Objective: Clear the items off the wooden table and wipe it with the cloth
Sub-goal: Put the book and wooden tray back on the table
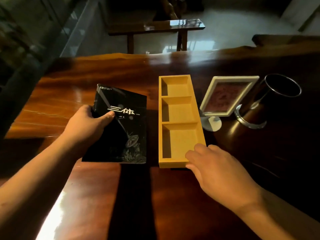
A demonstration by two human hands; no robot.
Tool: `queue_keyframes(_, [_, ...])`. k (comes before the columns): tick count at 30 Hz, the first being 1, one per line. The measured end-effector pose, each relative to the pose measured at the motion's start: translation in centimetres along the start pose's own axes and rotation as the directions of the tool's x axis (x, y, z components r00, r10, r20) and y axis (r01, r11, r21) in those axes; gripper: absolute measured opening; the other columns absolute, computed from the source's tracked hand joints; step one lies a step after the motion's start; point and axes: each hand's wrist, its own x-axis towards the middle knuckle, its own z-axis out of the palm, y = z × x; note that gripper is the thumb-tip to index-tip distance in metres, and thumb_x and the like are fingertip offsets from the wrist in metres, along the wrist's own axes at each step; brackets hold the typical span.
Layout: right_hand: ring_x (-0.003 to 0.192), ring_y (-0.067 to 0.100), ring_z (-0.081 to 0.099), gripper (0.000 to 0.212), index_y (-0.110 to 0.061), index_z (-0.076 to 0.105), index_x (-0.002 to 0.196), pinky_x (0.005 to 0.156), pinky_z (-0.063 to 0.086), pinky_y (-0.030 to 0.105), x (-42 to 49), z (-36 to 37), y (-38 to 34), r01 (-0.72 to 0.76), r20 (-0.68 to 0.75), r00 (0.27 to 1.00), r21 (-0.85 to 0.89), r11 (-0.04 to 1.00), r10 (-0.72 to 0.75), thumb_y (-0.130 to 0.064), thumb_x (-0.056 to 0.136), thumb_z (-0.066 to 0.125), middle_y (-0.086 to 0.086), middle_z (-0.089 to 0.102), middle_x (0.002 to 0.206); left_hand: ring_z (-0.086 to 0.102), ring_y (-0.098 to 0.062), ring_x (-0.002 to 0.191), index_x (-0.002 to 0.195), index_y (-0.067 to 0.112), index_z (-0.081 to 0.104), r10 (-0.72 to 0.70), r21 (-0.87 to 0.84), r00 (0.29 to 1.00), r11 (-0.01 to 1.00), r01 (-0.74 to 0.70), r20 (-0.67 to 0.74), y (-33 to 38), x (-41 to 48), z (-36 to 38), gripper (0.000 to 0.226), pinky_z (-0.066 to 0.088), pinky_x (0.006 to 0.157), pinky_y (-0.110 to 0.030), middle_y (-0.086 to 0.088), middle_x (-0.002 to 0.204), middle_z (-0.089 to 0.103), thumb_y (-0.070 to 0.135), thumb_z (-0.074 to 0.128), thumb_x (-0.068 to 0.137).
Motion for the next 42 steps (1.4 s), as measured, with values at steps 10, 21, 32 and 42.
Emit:
queue_keyframes(10, [0.067,0.014,0.043,0.008,-0.030,0.057,0.092,0.051,0.043,0.028,-0.6,2.6,2.2,0.002,0.037,0.999,0.026,1.000,-0.003,-0.034,0.097,0.060,-0.011,0.050,0.085,0.073,-0.030,0.089,0.103,0.021,0.064,-0.083,0.094,0.995,0.992,0.079,0.046,-3.0,0.9,7.0,0.037,0.062,0.081,-0.050,-0.007,0.100,0.074,0.053,0.075,0.089])
queue_keyframes(21, [0.085,0.016,0.057,0.037,-0.034,0.053,0.121,0.057,0.045,0.031,-0.2,1.0,1.3,-0.035,0.128,0.990,-0.123,0.992,0.051,-0.059,0.095,0.046,-0.009,0.058,0.107,0.049,-0.042,0.129,0.149,0.021,0.041,0.223,0.722,0.969,0.653,-0.231,0.108,-1.7,-3.7,4.8,0.086,0.048,0.097,-0.055,-0.016,0.144,0.051,0.071,0.063,0.084])
queue_keyframes(32, [0.138,0.033,0.036,0.089,-0.025,0.031,0.154,0.106,0.038,0.049,1.8,-13.0,-10.3,-0.095,-0.364,0.924,0.069,0.993,0.113,-0.062,0.081,0.065,0.008,0.042,0.151,0.041,-0.036,0.144,0.154,0.026,0.040,0.693,0.773,0.716,0.408,-0.486,0.085,6.6,-18.1,-4.4,0.094,0.042,0.111,-0.054,-0.011,0.160,0.044,0.074,0.066,0.078])
queue_keyframes(42, [0.108,0.033,0.054,0.058,-0.027,0.060,0.124,0.084,0.049,0.046,-13.0,-5.6,-21.2,-0.227,-0.144,0.962,0.046,0.973,0.231,-0.054,0.074,0.071,0.005,0.061,0.115,0.056,-0.039,0.120,0.138,0.021,0.053,0.627,0.645,0.720,0.424,-0.636,0.298,-4.9,-30.0,-7.5,0.074,0.051,0.088,-0.053,-0.013,0.138,0.059,0.063,0.068,0.079])
